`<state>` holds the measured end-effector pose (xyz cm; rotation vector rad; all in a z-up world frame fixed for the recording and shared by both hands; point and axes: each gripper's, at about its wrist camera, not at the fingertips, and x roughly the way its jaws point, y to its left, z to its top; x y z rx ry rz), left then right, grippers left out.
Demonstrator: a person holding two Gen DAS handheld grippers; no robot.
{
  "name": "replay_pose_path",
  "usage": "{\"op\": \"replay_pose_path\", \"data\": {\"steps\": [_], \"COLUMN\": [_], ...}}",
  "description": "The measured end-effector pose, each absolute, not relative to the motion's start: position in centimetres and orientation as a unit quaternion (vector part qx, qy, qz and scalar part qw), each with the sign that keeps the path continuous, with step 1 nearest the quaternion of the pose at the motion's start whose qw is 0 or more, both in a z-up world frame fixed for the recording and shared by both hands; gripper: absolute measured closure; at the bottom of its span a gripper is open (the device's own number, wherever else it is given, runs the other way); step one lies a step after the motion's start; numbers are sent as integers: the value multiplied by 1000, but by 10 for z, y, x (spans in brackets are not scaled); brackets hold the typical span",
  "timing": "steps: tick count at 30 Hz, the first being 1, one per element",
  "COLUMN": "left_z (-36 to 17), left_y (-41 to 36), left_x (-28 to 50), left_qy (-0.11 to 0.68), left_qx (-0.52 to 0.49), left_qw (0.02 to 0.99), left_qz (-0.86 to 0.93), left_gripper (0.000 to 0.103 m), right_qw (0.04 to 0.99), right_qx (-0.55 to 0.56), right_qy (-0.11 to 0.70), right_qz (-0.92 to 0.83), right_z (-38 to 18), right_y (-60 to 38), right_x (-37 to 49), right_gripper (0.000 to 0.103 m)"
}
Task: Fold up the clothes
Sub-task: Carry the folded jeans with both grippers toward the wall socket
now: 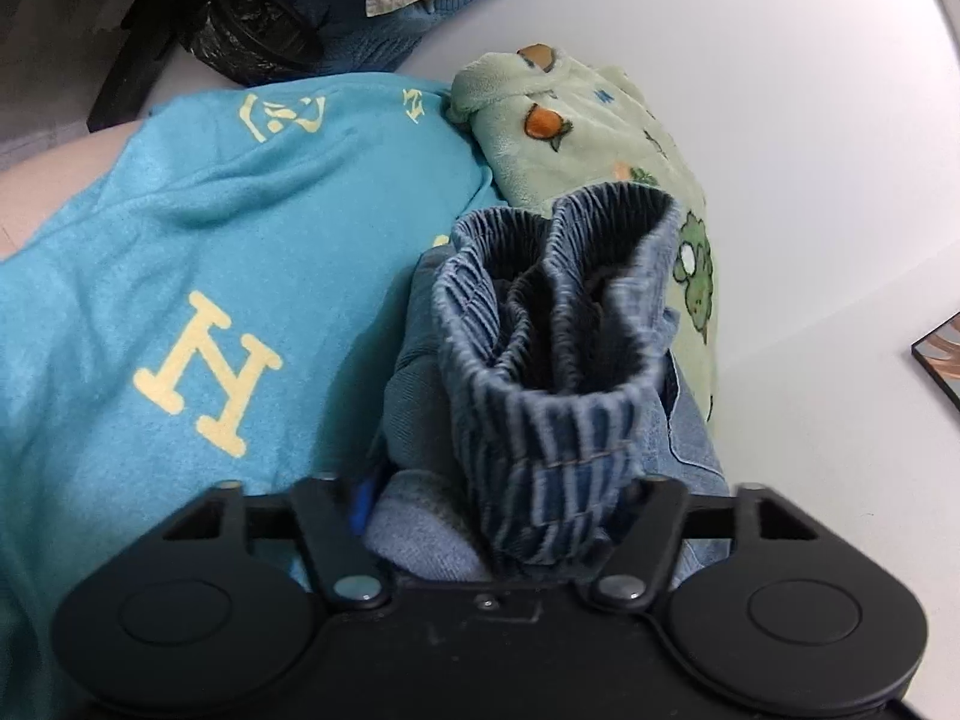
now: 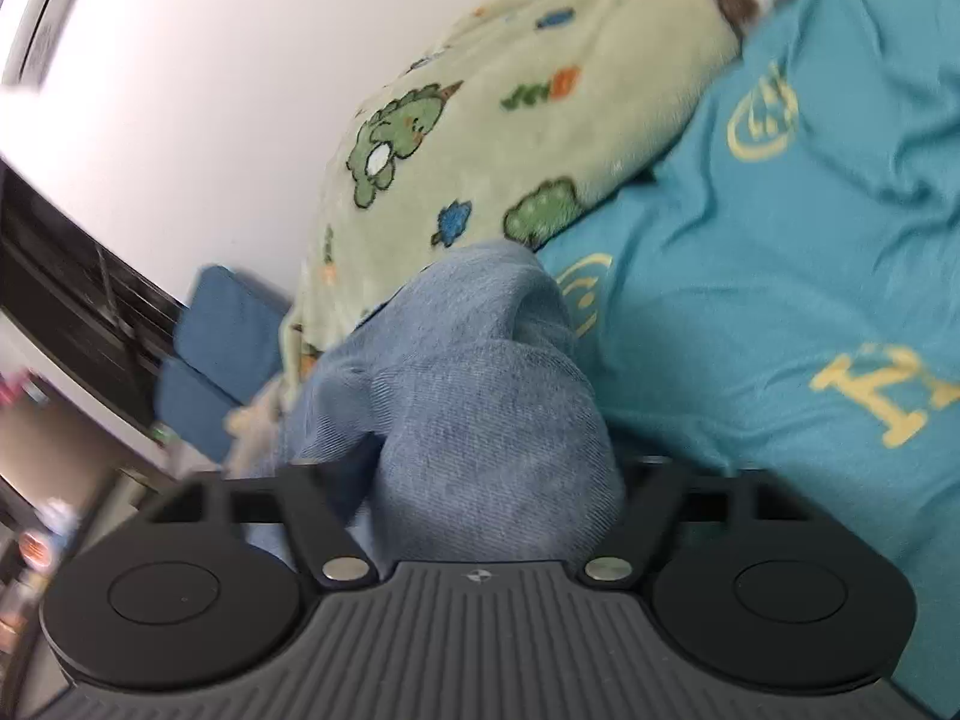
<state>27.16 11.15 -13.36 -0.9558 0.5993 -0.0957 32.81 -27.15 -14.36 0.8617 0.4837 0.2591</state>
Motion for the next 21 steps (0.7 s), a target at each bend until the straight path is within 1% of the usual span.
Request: {"op": "replay_pose_path", "data": {"steps": [1,2,3,5,9,16,21], "left_z": [-131,-128,-124,-115,-96,-59,-29], "left_y": [110,108,106,103,101,93,78], "left_x": [271,270,269,267,251,215,190], "left_qy": [285,285,286,284,283,276,269], "left_qx": [-446,-439,-431,-423,-414,-401,-385], "left_qw": [847,851,855,860,865,873,881], "left_qz": [-41,-36,-31,-24,-24,-38,-50], "left_gripper": [54,58,63,66,68,69,69], "right_qw": [878,883,888,897,905,915,917], "right_qx": [402,394,385,367,352,329,332], "right_qy": [228,225,222,216,203,192,179], "right_qz": [123,122,120,119,125,133,131], "right_z": [-138,-132,-126,-114,-92,-48,-19], "right_y": [-269,-266,-263,-258,-255,-255,-263], "right_x": [327,325,322,317,305,279,250], "right_gripper": [61,65,67,71,72,73,73]}}
